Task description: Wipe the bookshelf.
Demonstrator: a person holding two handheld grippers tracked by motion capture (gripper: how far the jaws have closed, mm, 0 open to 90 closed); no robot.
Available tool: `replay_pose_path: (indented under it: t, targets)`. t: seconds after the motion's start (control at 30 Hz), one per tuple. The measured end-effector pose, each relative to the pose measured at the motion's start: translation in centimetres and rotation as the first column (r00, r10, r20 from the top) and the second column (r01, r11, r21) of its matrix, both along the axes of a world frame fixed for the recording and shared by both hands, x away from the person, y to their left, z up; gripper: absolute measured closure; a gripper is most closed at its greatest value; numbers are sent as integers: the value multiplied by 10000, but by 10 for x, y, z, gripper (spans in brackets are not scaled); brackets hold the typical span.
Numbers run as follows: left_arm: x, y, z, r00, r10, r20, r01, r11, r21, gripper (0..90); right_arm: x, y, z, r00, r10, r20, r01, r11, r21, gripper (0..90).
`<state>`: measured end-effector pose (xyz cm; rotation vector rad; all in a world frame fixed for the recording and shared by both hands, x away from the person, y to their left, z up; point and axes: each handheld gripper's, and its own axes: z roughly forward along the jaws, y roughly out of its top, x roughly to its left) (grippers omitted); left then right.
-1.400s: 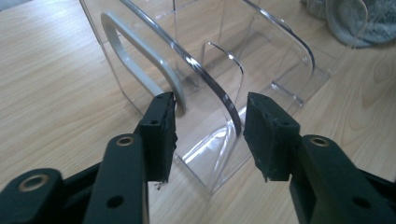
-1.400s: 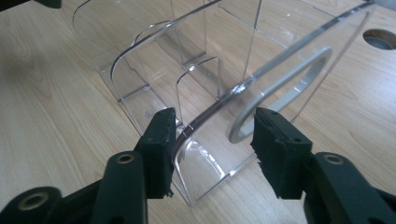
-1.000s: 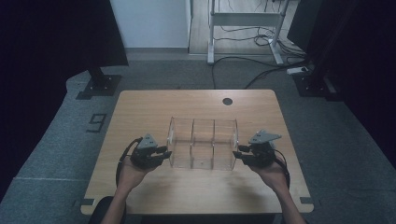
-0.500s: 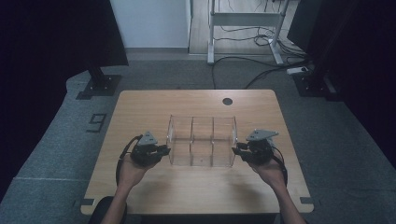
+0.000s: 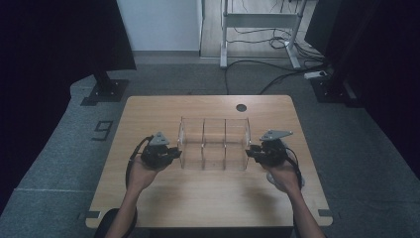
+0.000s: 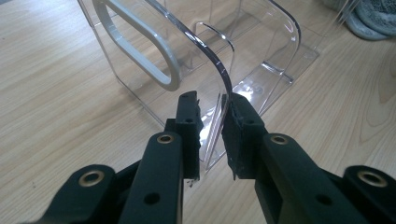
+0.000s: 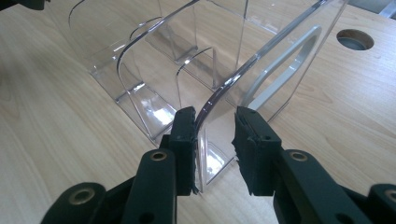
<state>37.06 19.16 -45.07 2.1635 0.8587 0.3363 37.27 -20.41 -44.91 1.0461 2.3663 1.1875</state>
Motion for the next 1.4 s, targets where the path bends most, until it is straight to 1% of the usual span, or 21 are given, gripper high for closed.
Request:
replay_pose_path:
  t: [0.23,0.27,0.47,0.67,0.8,0.97,1.03,1.1,1.17,1.23,1.27,1.33,1.4]
  targets:
    - [18,2,0,9996,143,-225,-149,9996,-249,761,13,3,0,9999,-124,-76,124,9999,-6,678]
    - [21,3,0,9995,166,-285,-176,9993,-342,762,15,3,1,9999,-122,-81,122,9999,-36,678]
    - [34,5,-2,9988,186,-443,-211,9982,-564,761,28,5,2,9996,-275,-65,274,9995,-176,675]
    - [38,4,-2,9987,253,-451,-279,9980,-575,760,38,5,1,9990,-415,-159,413,9991,-111,676]
    - [40,4,-1,9987,274,-424,-294,9985,-468,761,38,6,1,9992,-374,-173,371,9991,-182,675]
    - [42,5,-2,9984,345,-452,-371,9976,-579,766,38,7,0,9991,-360,-215,353,9988,-349,655]
    - [41,5,-2,9983,387,-438,-411,9976,-560,760,38,6,0,9990,-389,-234,382,9988,-303,644]
    - [41,6,-1,9980,504,-382,-524,9973,-524,710,38,6,1,9989,-429,-172,424,9987,-272,606]
    - [40,7,1,9975,583,-388,-605,9964,-600,615,36,5,4,9990,-450,-63,449,9988,-214,557]
    - [38,8,3,9970,701,-321,-720,9954,-630,527,33,4,5,9990,-456,10,457,9989,-132,477]
    - [36,9,4,9968,709,-355,-733,9947,-717,476,32,5,6,9990,-445,-18,445,9990,-108,434]
    - [33,11,6,9962,795,-354,-819,9939,-741,384,29,5,6,9995,-307,-49,306,9992,-237,369]
    - [29,12,7,9963,797,-325,-819,9939,-734,302,27,5,4,9994,-329,-43,328,9990,-293,317]
